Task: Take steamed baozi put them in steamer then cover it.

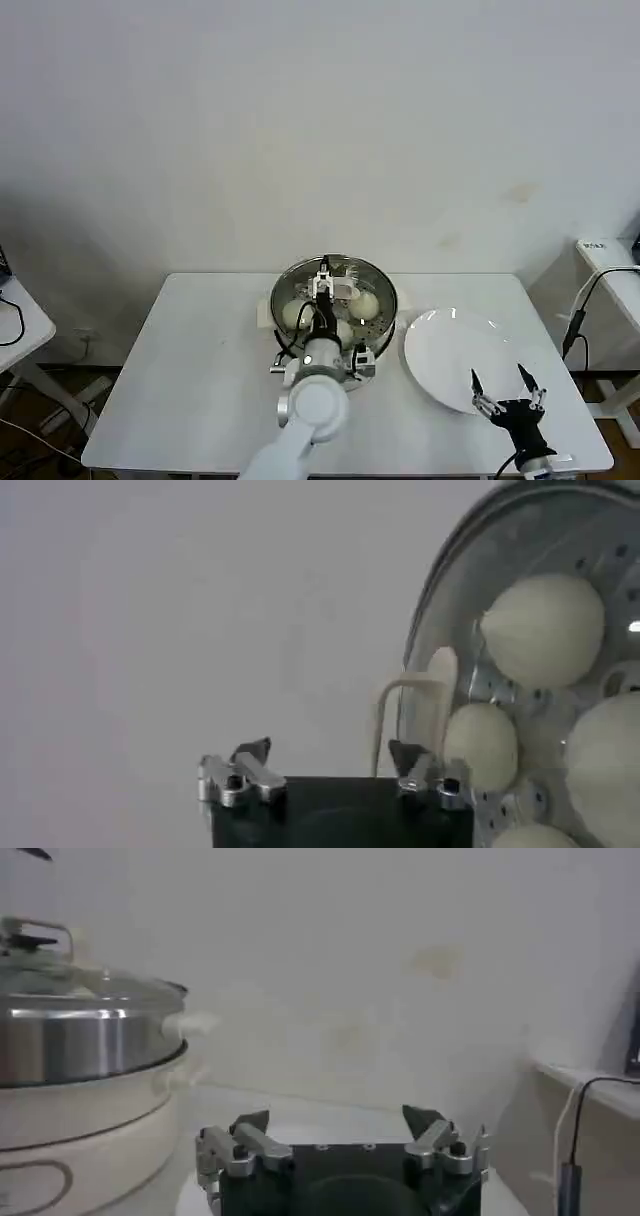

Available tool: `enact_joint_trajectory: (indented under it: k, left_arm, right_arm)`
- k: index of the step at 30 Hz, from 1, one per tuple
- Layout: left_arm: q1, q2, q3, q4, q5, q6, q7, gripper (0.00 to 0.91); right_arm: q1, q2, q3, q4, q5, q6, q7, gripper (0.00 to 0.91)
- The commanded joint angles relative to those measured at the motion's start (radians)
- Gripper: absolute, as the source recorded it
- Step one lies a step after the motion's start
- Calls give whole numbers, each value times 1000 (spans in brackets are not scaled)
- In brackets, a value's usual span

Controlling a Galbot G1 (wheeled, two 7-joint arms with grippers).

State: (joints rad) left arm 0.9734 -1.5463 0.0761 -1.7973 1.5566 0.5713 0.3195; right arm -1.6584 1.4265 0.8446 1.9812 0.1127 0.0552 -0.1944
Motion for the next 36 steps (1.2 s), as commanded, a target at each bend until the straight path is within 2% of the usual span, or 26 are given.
enact_joint_trajectory:
  k: [1,9,15,19,22,24,27,32,36]
  left_arm:
    - [75,28,-7,-121,-38,-11,-2,907]
    - [186,61,-66,-255,-65,-40,-23,907]
    - [269,92,-161,-410,-215,-47,-72,907]
    - [329,96,-276,-480,-379,-77,-168,907]
    - [397,133,-352,-531,-626,-90,-240,907]
    - [468,139,-435,-557,-858,-146,-236,907]
    - [549,123,-550,-558,-1027,-210,-205,907]
    - [649,106,-676,-543,-1144,-226,-194,907]
    - [685,111,-717,-491,-1222,-261,-184,907]
  right_arm:
    - [3,-9,7,-14,3,5,1,907]
    - [-1,-28,-7,-8,37,5,0,907]
    - [-15,-58,-37,-12,95,19,5,907]
    - [-10,-64,-44,-1,150,1,8,907]
    - [-8,-64,-54,0,148,-4,8,907]
    - [-12,-65,-68,-1,168,-13,9,907]
    - [-14,-59,-74,-6,169,-20,17,907]
    - [-17,-49,-74,-20,171,-19,29,907]
    - [-19,-50,-80,-47,168,-11,29,907]
